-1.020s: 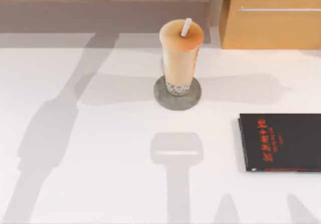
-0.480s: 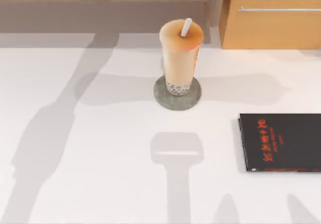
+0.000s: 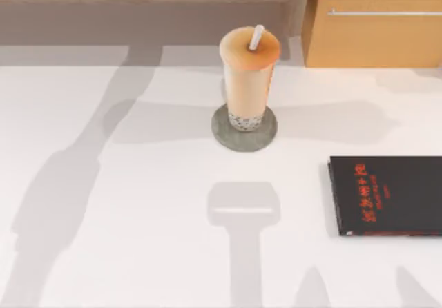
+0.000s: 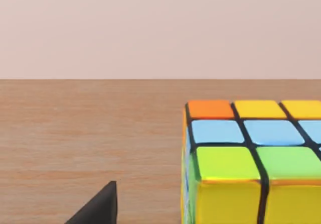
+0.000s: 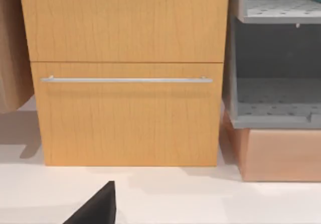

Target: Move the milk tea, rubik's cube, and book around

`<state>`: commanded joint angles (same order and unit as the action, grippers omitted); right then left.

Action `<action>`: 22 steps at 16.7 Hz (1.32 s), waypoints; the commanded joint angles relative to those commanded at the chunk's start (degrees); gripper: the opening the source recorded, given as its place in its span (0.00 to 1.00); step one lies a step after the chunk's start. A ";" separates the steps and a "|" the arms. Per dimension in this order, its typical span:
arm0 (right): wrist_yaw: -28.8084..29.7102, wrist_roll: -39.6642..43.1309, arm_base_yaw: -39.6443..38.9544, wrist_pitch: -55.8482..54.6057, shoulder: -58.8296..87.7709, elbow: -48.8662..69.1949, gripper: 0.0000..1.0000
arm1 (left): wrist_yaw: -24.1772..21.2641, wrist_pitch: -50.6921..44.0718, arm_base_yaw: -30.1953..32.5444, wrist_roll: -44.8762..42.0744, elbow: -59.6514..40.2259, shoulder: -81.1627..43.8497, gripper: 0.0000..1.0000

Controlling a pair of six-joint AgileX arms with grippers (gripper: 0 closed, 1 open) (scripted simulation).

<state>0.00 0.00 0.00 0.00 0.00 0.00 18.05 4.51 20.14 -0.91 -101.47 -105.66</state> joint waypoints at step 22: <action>0.00 0.00 0.00 0.00 0.00 0.00 1.00 | -16.37 -4.86 -18.20 0.46 93.56 97.37 1.00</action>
<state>0.00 0.00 0.00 0.00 0.00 0.00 1.68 -0.35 1.94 -0.46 -7.91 -8.28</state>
